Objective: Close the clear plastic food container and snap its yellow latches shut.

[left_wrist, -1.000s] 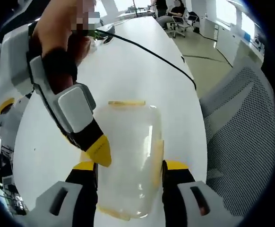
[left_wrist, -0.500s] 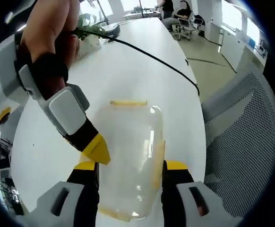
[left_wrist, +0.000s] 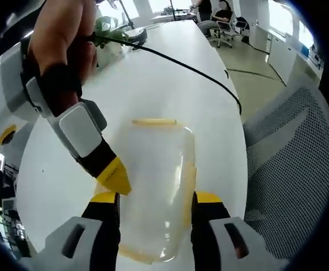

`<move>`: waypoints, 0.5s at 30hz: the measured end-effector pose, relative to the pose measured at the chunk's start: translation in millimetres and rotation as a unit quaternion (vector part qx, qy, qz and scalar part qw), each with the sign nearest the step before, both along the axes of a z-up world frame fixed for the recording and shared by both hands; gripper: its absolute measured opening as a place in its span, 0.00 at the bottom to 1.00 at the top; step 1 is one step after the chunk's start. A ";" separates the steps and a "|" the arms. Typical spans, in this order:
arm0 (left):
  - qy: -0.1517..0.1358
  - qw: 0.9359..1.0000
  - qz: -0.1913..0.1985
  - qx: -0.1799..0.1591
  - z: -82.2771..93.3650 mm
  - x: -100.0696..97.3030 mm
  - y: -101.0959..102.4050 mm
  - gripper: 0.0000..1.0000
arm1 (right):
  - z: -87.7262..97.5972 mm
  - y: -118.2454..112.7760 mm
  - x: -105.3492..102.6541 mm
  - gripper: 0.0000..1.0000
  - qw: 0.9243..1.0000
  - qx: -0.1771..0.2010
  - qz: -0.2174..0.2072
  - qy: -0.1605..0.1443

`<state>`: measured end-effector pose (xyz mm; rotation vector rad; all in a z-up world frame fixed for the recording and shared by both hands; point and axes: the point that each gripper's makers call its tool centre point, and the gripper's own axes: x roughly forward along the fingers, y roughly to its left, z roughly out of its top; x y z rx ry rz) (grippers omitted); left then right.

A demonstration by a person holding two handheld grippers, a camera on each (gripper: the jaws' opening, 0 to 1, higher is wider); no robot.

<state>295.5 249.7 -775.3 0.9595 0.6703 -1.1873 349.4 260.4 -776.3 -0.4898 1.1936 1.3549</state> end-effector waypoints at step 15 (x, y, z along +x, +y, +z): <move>-0.012 1.000 -0.001 0.010 -1.2 0.5 -1.3 0.50 | -1.1 0.3 -0.8 0.30 1.000 -0.021 0.010 -0.014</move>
